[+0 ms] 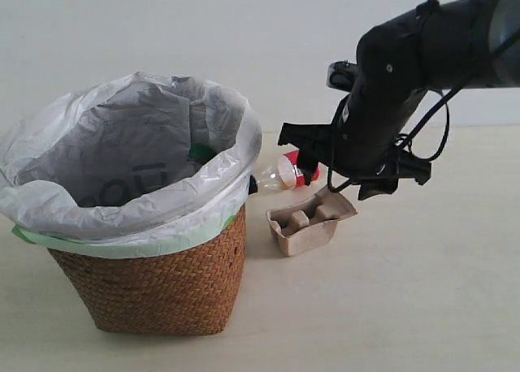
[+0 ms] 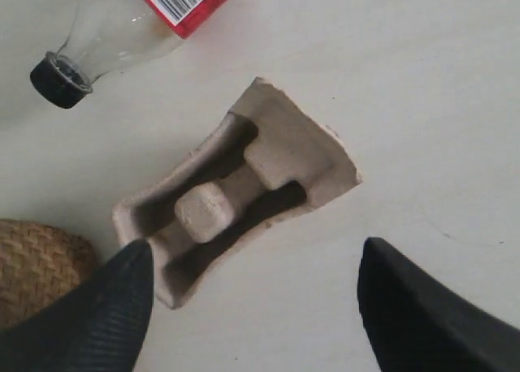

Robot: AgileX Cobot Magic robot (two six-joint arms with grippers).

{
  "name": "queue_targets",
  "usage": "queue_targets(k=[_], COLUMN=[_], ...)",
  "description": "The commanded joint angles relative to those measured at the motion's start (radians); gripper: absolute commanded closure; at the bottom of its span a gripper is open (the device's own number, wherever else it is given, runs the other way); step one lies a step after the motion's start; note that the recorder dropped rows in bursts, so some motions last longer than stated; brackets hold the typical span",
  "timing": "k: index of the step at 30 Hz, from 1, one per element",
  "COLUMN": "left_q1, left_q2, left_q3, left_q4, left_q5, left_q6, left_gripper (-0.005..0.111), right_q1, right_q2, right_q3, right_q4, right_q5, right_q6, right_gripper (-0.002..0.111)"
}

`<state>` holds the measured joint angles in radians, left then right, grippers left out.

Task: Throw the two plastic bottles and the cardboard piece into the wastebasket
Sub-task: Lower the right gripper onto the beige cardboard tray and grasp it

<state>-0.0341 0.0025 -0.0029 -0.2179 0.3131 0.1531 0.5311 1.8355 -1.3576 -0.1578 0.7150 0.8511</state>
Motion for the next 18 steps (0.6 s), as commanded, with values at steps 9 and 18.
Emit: queue_targets(k=[9, 18], left_q1=[0.003, 0.003], left_q2=[-0.002, -0.002], left_q3=[0.003, 0.003], left_q4=[0.002, 0.002], left_q5=[-0.001, -0.001], left_q6=[-0.009, -0.009], left_gripper=[0.101, 0.101], right_q1=[-0.001, 0.001], right_q2=[0.13, 0.183], right_q3=[0.009, 0.009], right_q4=[0.045, 0.053], right_q5=[-0.167, -0.229], right_q6=[0.096, 0.261], right_gripper=[0.046, 0.046])
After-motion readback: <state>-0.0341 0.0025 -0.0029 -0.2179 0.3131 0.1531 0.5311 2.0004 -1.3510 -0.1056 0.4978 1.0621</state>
